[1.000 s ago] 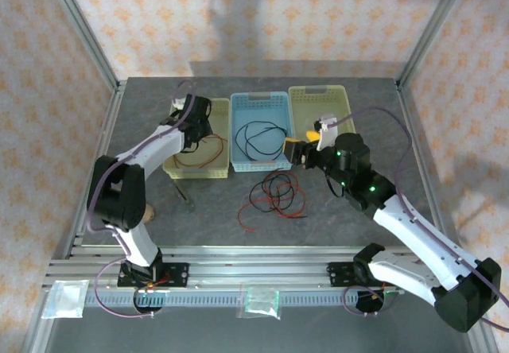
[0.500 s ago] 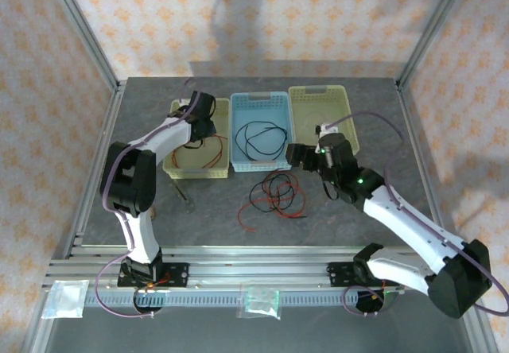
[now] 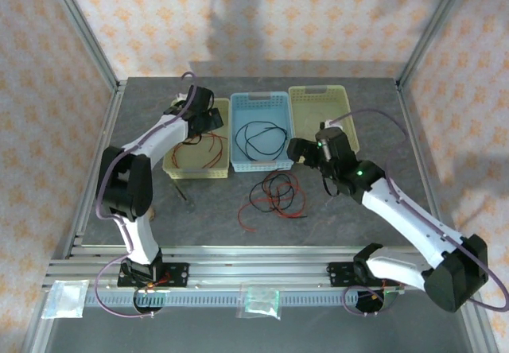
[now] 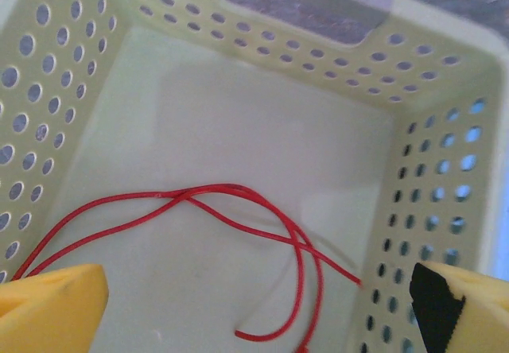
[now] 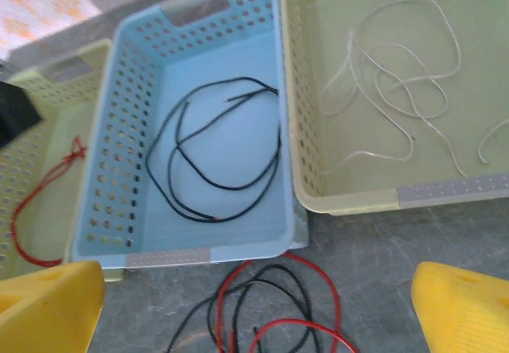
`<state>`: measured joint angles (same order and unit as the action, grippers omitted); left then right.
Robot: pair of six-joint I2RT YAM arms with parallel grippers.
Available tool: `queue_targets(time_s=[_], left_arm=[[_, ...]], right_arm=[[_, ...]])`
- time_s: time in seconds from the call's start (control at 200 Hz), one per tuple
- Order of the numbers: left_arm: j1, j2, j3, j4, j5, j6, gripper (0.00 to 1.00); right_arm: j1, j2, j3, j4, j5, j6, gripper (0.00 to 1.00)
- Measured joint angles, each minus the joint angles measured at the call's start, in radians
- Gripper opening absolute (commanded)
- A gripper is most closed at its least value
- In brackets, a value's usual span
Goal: Untangle the cables
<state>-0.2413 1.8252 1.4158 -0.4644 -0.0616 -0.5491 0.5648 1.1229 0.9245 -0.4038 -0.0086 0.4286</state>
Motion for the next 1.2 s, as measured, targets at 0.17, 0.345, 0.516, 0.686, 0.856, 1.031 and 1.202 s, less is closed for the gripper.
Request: queue_targets(time_s=[0.17,0.345,0.516,0.686,0.856,1.031,1.202], left_arm=[[-0.027,-0.136,-0.010,0.009,0.004,0.027,0.99],[-0.166,-0.344,-0.118,0.077,0.006,0.053,0.97],[-0.339,-0.460,-0.271,0.149,0.024,0.033,0.93],[-0.494,-0.514,-0.454,0.241,0.033,-0.046,0.79],[-0.611,-0.525,-0.591,0.346,0.039,-0.141,0.59],[-0.675,-0.518,-0.711,0.485,0.043,-0.250,0.47],[-0.676,-0.502,-0.861,0.655,0.061,-0.370,0.46]], right_arm=[[-0.058,0.049,0.025,-0.092,-0.076,0.010,0.80],[-0.108,0.055,0.024,-0.169,-0.158,0.017,0.71],[-0.108,0.107,-0.002,-0.207,-0.201,0.024,0.66],[-0.079,0.138,-0.058,-0.229,-0.205,0.065,0.60],[-0.008,0.163,-0.099,-0.226,-0.205,0.131,0.52],[0.078,0.171,-0.114,-0.171,-0.196,0.233,0.46],[0.180,0.196,-0.143,-0.057,-0.166,0.343,0.40]])
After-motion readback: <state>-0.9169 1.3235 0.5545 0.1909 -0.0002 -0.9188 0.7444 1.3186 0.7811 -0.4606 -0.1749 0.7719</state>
